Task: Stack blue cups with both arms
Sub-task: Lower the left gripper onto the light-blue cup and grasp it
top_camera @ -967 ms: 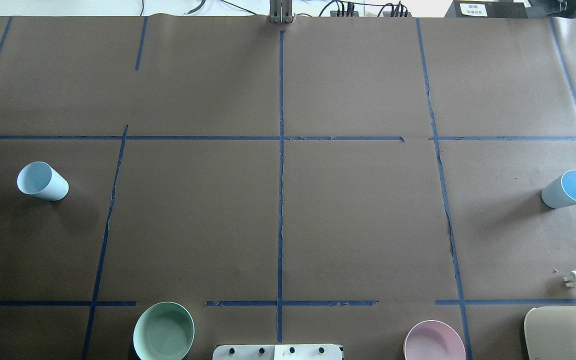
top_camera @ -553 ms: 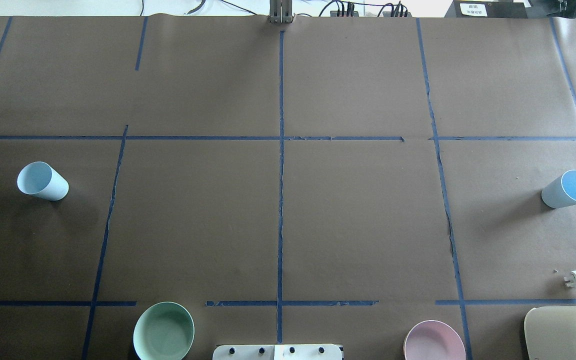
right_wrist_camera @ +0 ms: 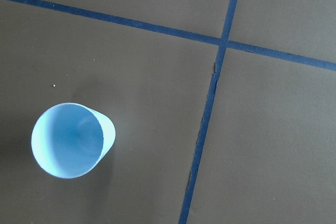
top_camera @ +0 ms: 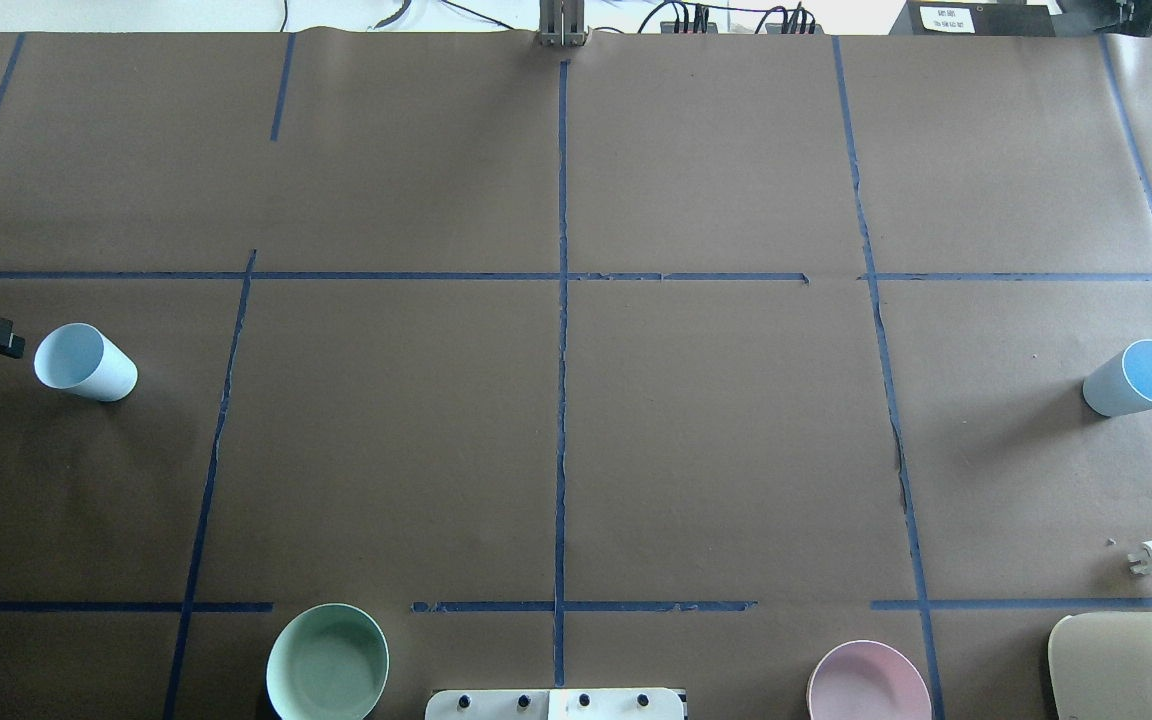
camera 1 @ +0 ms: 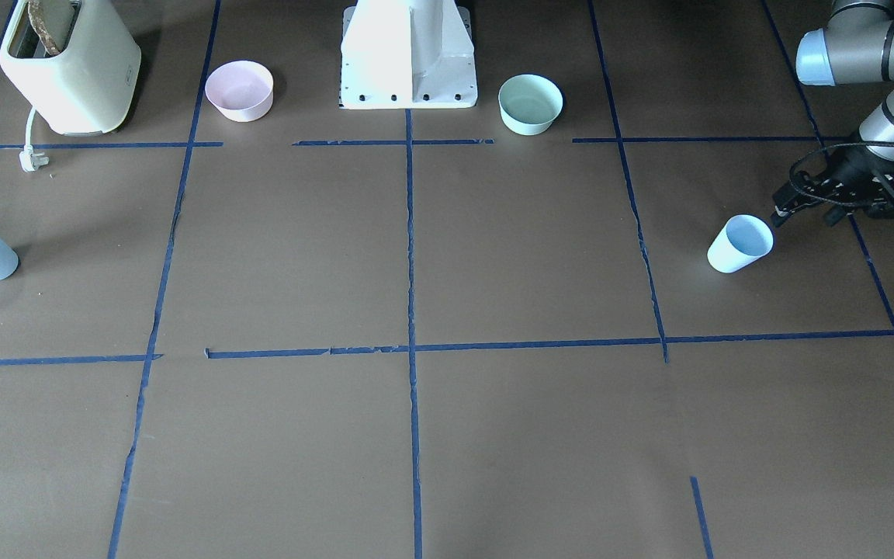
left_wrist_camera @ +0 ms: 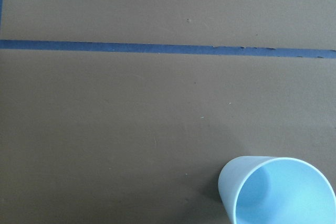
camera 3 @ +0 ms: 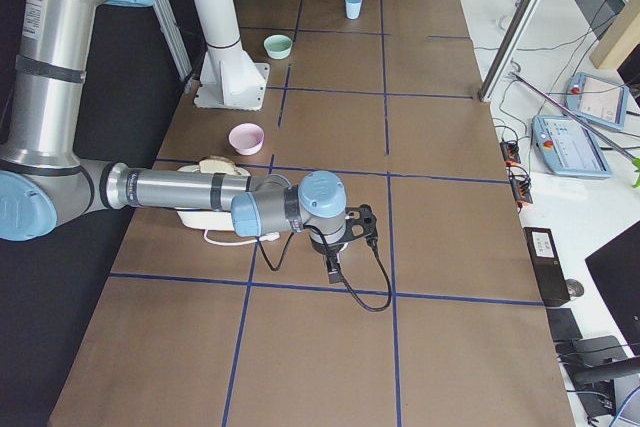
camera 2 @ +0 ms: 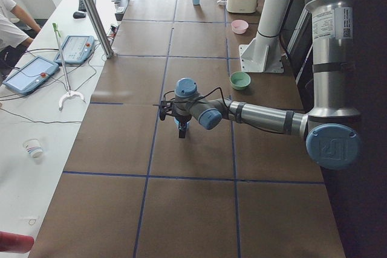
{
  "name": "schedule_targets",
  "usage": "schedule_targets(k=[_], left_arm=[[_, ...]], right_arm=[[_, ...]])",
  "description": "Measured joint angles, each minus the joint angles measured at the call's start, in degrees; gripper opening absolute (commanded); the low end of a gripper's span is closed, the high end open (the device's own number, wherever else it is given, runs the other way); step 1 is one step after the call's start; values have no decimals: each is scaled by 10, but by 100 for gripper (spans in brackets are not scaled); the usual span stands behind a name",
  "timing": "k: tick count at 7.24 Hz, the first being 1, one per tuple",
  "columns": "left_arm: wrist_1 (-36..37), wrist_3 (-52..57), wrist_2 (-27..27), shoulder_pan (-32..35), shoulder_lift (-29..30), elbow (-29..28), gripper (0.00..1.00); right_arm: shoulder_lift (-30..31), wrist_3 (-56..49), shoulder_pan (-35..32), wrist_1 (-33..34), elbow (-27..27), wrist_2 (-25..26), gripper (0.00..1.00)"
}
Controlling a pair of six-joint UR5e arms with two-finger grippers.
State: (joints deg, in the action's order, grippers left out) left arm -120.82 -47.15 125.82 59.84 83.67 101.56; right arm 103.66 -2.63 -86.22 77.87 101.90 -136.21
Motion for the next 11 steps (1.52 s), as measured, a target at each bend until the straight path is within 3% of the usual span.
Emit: schedule_targets(k=[4, 5, 6, 7, 8, 11], left_arm=[[-5, -41, -1, -23, 37, -38, 94], [-7, -42, -2, -38, 39, -42, 83], [-7, -43, -2, -52, 39, -47, 38], [-7, -43, -6, -63, 39, -50, 5], [-7, -43, -13, -68, 40, -52, 0], [-6, -46, -16, -71, 48, -49, 0]], right_arm=[[0, 0, 0, 0, -1, -1, 100], [0, 0, 0, 0, -2, -1, 100], [0, 0, 0, 0, -2, -1, 100], [0, -1, 0, 0, -2, -3, 100], [0, -1, 0, 0, -2, -7, 100], [1, -1, 0, 0, -2, -10, 100]])
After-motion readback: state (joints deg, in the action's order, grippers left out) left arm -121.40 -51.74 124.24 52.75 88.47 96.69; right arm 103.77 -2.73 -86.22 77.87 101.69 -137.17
